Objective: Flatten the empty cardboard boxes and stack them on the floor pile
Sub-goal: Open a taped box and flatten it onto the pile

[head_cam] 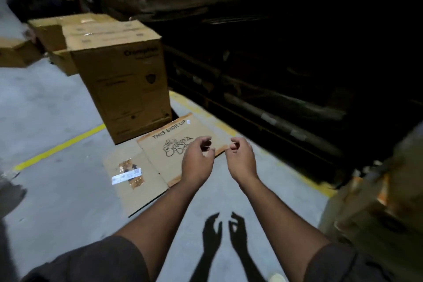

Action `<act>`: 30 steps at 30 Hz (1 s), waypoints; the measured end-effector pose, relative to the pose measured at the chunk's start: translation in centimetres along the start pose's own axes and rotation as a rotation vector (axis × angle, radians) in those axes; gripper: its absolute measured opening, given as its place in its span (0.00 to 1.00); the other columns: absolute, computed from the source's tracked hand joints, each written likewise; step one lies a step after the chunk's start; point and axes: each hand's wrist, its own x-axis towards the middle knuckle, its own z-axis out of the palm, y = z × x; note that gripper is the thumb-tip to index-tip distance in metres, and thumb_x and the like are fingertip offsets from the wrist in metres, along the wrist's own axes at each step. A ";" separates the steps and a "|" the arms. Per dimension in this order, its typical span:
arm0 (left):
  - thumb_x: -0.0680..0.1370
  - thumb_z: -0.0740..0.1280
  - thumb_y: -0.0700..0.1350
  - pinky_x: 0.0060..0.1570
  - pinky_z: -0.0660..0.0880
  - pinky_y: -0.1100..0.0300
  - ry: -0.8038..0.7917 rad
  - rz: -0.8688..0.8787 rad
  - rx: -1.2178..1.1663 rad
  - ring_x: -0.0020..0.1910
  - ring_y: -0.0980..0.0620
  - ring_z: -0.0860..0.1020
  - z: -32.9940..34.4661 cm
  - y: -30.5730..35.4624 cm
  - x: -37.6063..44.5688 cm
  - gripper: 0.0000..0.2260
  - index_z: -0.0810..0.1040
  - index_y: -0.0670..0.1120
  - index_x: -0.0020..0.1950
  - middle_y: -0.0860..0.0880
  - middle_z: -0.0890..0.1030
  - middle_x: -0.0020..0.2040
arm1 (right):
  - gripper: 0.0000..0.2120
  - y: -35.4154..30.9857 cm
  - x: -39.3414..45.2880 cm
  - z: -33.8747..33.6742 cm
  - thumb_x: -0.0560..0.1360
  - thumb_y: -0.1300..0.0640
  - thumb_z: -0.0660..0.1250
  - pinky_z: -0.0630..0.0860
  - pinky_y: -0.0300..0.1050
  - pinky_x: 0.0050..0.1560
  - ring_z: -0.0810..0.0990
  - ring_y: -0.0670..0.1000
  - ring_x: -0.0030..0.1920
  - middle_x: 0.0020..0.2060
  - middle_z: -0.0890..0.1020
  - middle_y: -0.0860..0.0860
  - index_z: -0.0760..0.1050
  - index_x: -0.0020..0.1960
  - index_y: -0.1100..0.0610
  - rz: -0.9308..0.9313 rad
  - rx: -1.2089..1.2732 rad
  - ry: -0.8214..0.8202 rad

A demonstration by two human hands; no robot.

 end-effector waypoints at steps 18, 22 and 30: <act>0.80 0.69 0.45 0.57 0.77 0.61 -0.281 0.444 -0.363 0.55 0.62 0.80 7.1 28.6 -15.6 0.12 0.79 0.51 0.64 0.58 0.82 0.55 | 0.13 -6.6 -16.7 -30.8 0.79 0.58 0.66 0.73 0.32 0.52 0.76 0.39 0.54 0.55 0.75 0.45 0.75 0.63 0.51 -0.239 0.088 0.543; 0.80 0.69 0.44 0.58 0.78 0.59 -0.329 0.564 -0.411 0.53 0.63 0.80 8.5 35.1 -18.1 0.12 0.80 0.51 0.63 0.57 0.83 0.54 | 0.12 -8.3 -18.7 -36.8 0.77 0.61 0.68 0.70 0.26 0.49 0.77 0.39 0.52 0.53 0.76 0.47 0.76 0.60 0.53 -0.308 0.121 0.677; 0.79 0.70 0.45 0.60 0.79 0.54 -0.409 0.718 -0.530 0.55 0.61 0.81 10.7 46.2 -21.8 0.11 0.80 0.52 0.62 0.56 0.83 0.54 | 0.12 -11.2 -22.1 -48.9 0.78 0.61 0.69 0.69 0.22 0.44 0.76 0.37 0.50 0.54 0.77 0.48 0.76 0.60 0.53 -0.433 0.077 0.898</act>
